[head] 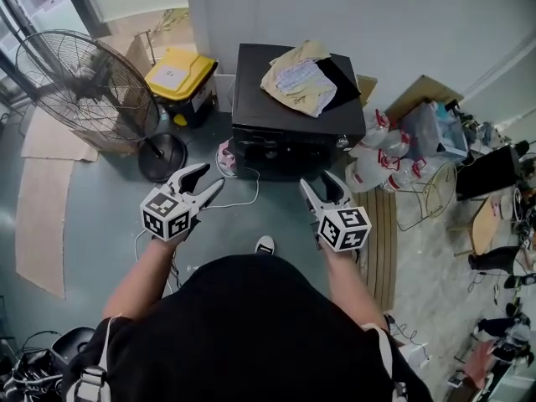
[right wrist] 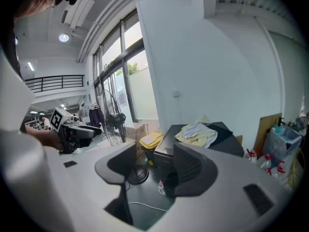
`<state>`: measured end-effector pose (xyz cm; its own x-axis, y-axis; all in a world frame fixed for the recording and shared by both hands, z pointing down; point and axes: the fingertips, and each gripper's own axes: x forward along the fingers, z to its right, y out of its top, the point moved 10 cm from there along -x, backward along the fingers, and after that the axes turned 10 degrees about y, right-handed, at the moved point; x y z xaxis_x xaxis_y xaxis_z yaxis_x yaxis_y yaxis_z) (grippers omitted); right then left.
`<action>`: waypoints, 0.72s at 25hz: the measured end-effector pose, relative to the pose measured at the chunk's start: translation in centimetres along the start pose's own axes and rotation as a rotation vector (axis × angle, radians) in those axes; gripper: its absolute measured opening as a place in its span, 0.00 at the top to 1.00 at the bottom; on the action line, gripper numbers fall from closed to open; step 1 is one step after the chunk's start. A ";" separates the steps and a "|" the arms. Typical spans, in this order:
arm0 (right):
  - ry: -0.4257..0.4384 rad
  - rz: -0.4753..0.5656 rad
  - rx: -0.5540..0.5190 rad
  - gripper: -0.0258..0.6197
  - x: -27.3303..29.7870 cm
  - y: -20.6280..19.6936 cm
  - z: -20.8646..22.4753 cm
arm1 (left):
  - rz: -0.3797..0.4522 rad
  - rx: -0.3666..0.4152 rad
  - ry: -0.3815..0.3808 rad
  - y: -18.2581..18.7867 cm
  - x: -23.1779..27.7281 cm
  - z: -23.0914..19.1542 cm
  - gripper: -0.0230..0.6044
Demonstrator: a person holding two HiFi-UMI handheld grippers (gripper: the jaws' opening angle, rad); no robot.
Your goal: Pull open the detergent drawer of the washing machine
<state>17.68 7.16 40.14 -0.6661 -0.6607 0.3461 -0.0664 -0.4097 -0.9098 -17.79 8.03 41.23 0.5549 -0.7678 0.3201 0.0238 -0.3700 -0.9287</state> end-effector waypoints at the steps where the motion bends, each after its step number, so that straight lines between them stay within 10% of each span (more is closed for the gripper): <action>1: 0.005 -0.001 0.002 0.58 0.2 0.0 0.3 | -0.002 -0.001 0.004 0.0 0.2 0.0 0.62; 18: 0.073 -0.002 0.019 0.59 3.1 1.7 6.2 | -0.009 -0.007 0.072 1.8 4.3 -0.2 0.62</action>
<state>20.06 0.50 41.12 -0.7186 -0.6122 0.3299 -0.0543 -0.4237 -0.9042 -15.55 3.98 40.94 0.4932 -0.7999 0.3418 0.0224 -0.3811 -0.9242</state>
